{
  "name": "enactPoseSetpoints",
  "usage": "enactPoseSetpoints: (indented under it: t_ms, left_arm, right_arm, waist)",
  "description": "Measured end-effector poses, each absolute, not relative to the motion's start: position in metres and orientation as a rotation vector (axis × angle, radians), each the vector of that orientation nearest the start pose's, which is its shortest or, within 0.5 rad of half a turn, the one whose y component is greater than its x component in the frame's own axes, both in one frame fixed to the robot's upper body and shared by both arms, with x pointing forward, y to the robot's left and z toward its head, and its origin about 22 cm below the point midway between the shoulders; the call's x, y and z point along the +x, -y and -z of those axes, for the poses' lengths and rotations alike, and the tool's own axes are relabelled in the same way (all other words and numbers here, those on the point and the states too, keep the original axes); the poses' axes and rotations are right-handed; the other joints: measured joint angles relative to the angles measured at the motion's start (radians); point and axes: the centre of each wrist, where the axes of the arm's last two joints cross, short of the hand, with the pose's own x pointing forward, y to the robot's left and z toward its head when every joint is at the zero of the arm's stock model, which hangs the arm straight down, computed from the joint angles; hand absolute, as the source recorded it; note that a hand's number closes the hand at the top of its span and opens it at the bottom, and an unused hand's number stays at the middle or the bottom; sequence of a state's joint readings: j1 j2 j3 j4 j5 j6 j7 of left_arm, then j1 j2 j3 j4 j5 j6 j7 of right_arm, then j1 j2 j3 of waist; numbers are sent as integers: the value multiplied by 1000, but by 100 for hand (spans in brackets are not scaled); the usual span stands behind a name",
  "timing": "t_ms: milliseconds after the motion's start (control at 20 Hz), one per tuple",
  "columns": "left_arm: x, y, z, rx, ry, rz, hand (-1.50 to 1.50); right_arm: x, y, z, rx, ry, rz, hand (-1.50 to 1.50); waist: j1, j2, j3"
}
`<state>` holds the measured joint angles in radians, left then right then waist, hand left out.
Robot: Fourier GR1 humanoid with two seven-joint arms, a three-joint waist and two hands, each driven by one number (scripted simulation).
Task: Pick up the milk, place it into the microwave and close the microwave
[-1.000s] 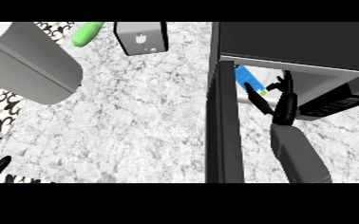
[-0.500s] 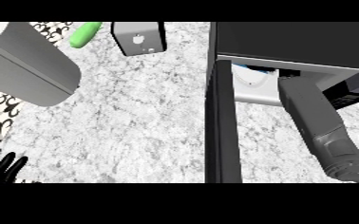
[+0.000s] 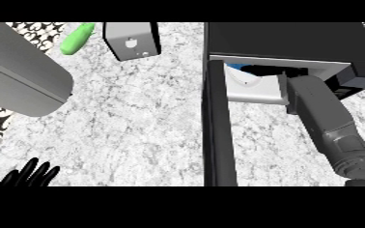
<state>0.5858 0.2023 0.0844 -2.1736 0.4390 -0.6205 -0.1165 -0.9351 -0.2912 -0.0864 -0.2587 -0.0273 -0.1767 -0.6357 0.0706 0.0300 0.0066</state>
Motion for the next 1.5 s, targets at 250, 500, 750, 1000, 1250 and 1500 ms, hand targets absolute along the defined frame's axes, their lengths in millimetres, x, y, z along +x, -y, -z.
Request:
enactPoseSetpoints:
  t_ms: [250,500,750,1000,1250,1500]
  left_arm:
    - [105,-286,-56,-551,1715,321,-150]
    - [115,-270,-48,-576,1683,402,-150]
    - [126,-254,-36,-560,1660,449,-150]
    - [139,-235,-26,-555,1652,490,150]
    - [160,-211,-18,-543,1653,523,150]
    - [180,-191,-11,-511,1631,592,150]
  right_arm:
    - [416,257,-3,-97,1818,-172,-150]
    - [402,252,20,99,1824,-101,-150]
    - [367,251,61,209,1797,-63,-150]
    - [321,262,97,212,1752,-64,-150]
    - [267,289,120,152,1716,-61,-150]
    - [212,321,119,96,1717,-36,-150]
  waist:
    - [-25,-12,-6]
    - [-46,-26,-9]
    - [-79,-38,-10]
    - [-98,-42,-9]
    - [-117,-43,-10]
    - [-120,-41,-10]
